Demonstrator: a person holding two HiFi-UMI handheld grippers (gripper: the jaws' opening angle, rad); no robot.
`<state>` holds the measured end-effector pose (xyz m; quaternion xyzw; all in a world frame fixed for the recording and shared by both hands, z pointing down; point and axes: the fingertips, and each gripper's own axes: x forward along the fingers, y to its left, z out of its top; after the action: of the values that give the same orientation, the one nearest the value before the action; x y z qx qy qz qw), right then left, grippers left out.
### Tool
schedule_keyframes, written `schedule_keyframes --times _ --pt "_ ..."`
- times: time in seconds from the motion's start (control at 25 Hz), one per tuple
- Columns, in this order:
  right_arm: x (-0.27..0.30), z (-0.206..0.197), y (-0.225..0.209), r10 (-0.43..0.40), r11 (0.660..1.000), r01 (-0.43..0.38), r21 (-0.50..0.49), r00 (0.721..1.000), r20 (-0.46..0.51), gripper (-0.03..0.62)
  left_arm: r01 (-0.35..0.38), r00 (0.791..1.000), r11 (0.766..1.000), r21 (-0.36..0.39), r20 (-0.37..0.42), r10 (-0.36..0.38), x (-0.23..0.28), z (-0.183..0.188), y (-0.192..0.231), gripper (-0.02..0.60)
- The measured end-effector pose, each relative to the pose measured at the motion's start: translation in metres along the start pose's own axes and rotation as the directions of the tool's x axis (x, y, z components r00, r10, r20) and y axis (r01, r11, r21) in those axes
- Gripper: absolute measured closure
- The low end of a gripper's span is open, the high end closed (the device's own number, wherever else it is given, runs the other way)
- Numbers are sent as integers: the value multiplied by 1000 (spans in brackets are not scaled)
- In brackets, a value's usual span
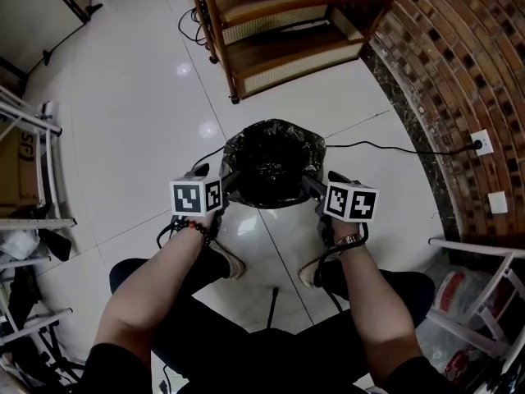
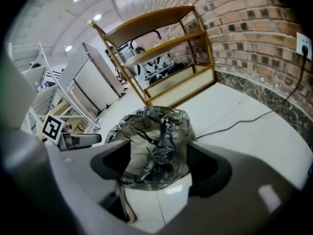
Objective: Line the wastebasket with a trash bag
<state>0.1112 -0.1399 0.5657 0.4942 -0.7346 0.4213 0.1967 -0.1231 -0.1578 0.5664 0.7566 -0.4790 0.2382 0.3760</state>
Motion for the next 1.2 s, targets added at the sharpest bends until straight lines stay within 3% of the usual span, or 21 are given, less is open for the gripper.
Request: schedule_keyframes --times 0.12,0.32,0.4,0.48,0.64,0.72,0.84,0.92,1.08,1.2 --pt "-6 1 5 -29 1000 29 -10 1000 8 256 -19 999 998 54 31 18 -15 9 -5 189" --pt "-42 31 27 -49 989 66 -135 991 124 406 -16 992 977 213 127 -11 -48 42 -26 239" --pt "-55 42 42 -39 981 70 -184 985 169 500 -5 987 957 290 158 -43 -62 53 -43 279" --pt "-62 46 58 -22 971 65 -231 983 181 548 1 981 934 356 179 -69 -75 60 -59 310" --pt "-65 34 73 -2 963 42 -267 989 148 551 23 984 893 450 146 -99 -88 47 -85 363" --pt "-65 22 74 3 955 32 -294 993 119 551 35 989 861 508 109 -104 -86 31 -92 368" --pt "-60 -2 78 1 899 23 -437 999 54 504 71 994 767 638 17 -107 -75 -2 -100 373" --pt "-54 -19 85 -6 817 4 -576 1000 -2 449 113 993 681 723 -63 -99 -62 -27 -103 373" --pt "-38 -47 96 -53 556 -52 -830 994 -97 401 193 980 459 867 -197 -39 -37 -65 -107 370" --pt "-19 -67 98 -89 369 -106 -923 985 -148 401 232 968 287 929 -248 22 -15 -86 -105 365"
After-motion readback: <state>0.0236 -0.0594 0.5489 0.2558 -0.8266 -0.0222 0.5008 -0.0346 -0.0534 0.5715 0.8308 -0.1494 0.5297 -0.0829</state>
